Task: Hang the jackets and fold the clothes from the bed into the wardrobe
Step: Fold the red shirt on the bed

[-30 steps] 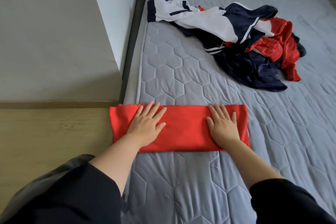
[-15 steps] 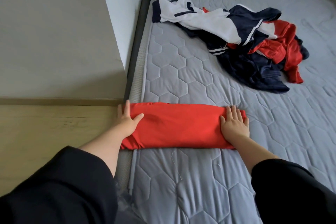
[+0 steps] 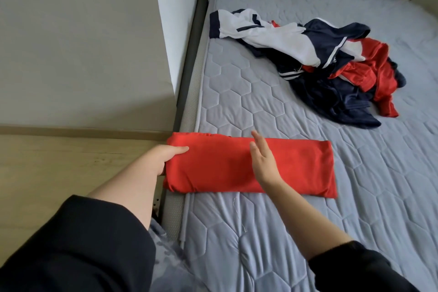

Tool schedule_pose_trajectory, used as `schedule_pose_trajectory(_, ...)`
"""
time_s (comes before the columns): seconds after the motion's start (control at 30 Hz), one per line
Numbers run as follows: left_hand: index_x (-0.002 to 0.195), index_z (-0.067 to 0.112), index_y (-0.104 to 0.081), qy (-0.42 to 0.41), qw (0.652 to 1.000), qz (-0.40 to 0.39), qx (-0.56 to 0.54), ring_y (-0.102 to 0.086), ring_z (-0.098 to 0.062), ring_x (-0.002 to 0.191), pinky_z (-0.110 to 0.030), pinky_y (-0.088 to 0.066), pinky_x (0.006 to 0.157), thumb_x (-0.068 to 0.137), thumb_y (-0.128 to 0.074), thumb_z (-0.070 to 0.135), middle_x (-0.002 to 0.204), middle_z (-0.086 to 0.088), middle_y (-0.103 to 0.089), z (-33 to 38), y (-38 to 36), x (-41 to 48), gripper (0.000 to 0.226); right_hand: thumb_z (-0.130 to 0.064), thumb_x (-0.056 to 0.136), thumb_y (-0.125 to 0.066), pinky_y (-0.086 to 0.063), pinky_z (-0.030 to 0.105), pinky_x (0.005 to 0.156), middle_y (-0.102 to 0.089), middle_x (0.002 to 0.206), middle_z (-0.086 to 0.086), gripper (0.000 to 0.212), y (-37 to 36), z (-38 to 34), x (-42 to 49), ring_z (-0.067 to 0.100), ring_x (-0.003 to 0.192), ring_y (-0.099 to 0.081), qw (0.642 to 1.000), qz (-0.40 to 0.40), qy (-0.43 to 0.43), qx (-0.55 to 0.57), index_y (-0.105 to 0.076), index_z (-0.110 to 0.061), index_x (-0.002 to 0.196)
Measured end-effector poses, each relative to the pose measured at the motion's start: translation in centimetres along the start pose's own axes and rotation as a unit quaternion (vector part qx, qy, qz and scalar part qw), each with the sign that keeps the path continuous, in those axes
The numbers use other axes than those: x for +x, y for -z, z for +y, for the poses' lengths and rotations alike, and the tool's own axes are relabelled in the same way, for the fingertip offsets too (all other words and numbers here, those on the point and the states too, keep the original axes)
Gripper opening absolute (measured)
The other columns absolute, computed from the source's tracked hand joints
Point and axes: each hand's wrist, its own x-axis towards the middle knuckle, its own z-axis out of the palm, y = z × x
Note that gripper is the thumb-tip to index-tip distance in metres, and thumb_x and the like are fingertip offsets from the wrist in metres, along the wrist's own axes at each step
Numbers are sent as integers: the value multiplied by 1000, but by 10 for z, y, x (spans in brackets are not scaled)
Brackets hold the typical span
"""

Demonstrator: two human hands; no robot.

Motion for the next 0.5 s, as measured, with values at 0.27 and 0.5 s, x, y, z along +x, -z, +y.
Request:
schedule_pose_trajectory(0.27,86,6,-59,-33,999,-22,30,-61,-21,65,-30,-49,64,83,-63,-1,78,-11,-65,7,-6,-16,9,-19,103,-33,-22,13,103,-39,149,3,42,-24,24,6,11,136,-34,993,31,-89,70,-37,-11,144)
schedule_pose_trajectory(0.5,79,5,-63,-107,991,-83,-20,-63,-14,48,-17,-48,46,81,-57,-6,58,-4,-67,23,-22,-28,13,-15,102,-34,-25,17,101,-44,144,6,41,-34,28,8,15,130,-39,992,32,-102,67,-39,-11,142)
